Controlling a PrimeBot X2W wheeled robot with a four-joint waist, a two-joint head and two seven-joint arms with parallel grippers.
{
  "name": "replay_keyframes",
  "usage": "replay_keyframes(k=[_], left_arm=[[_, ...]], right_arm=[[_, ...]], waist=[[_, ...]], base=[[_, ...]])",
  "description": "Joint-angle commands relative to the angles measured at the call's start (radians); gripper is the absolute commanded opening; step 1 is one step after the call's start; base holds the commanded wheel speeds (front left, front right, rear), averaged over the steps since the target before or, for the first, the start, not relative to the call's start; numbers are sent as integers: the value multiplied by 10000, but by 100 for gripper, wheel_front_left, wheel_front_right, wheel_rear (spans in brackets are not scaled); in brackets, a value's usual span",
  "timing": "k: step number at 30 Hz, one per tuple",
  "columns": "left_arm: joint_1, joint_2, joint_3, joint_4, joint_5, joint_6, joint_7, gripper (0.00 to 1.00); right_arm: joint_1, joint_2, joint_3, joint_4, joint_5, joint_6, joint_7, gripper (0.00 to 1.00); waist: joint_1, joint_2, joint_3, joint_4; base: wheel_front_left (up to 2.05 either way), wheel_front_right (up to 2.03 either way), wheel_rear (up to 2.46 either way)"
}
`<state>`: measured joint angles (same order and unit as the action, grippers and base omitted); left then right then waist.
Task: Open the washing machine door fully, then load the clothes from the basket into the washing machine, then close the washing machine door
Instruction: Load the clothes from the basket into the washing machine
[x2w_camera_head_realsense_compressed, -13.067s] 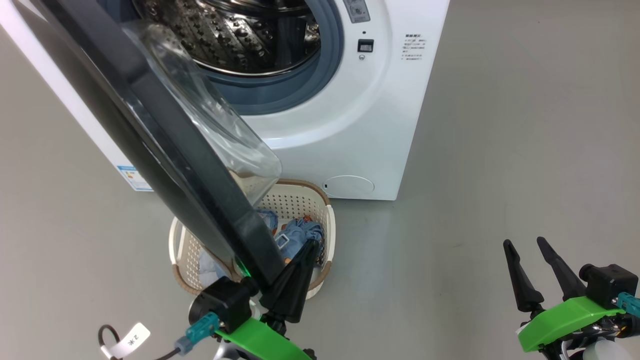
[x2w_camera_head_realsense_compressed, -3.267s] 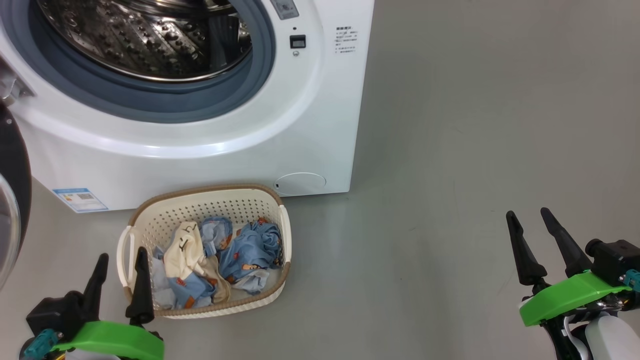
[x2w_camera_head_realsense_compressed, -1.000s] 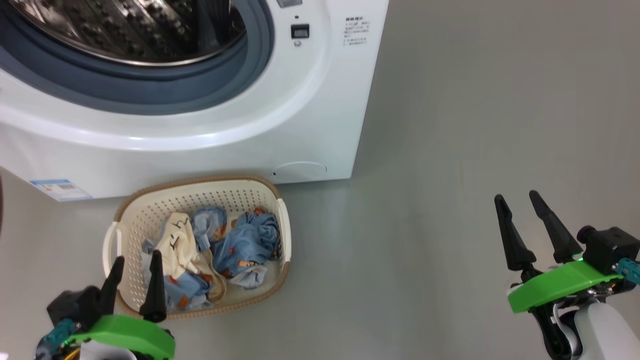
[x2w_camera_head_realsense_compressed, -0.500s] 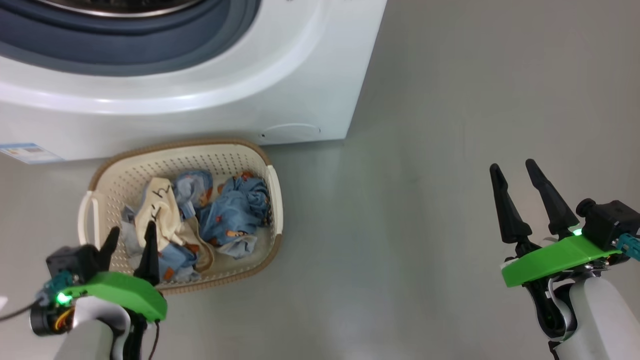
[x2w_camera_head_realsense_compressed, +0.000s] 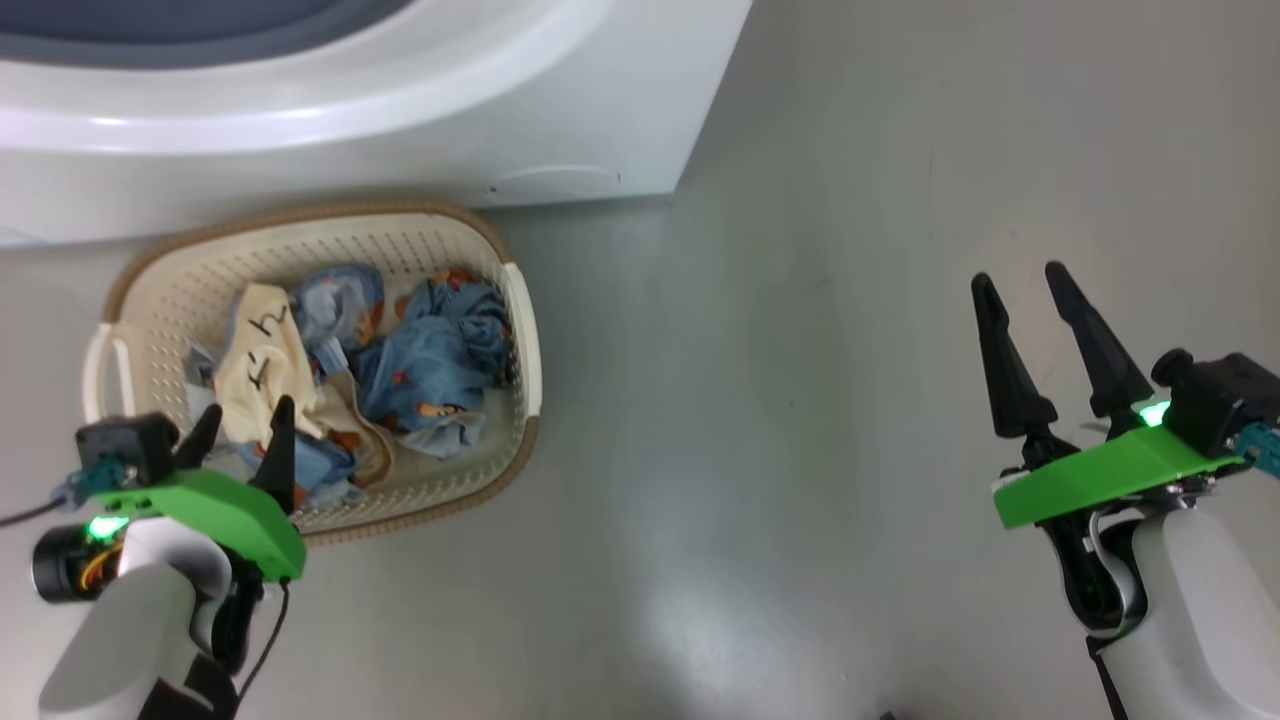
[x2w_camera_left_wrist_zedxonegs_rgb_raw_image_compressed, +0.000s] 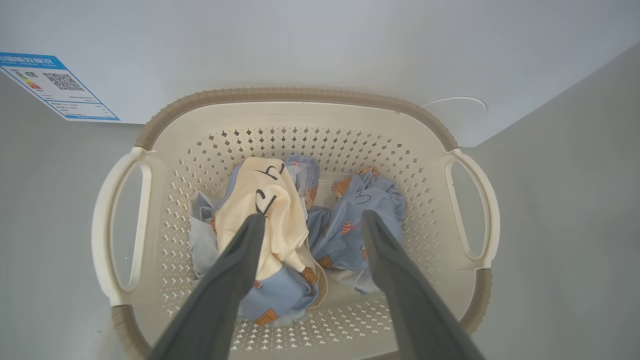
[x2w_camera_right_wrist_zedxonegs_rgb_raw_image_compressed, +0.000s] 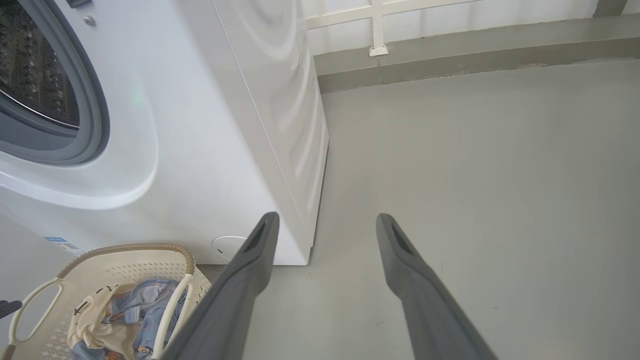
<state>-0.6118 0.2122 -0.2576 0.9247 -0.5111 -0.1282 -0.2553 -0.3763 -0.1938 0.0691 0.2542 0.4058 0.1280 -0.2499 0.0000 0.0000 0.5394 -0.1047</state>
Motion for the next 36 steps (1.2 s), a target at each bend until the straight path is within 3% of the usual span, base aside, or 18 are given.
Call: replay_keyframes(k=[1, 18, 36], left_arm=[[-321, 462, 25, 227, -64, -25, -65, 100], [-2878, 779, -1401, 2999, -692, -25, 345, 100], [-3850, 932, -1731, 3602, -740, 16, 991, 100]], right_arm=[[-51, -19, 228, -279, -129, 27, -118, 100], [-825, 5, 364, -596, -151, 27, -118, 100], [-1170, 159, 485, -809, -190, 27, -118, 100]], waist=[[0, 0, 442, -89], [0, 0, 1961, -147], [0, 0, 2828, -361]], base=[[0, 0, 0], [0, 0, 0], [0, 0, 0]])
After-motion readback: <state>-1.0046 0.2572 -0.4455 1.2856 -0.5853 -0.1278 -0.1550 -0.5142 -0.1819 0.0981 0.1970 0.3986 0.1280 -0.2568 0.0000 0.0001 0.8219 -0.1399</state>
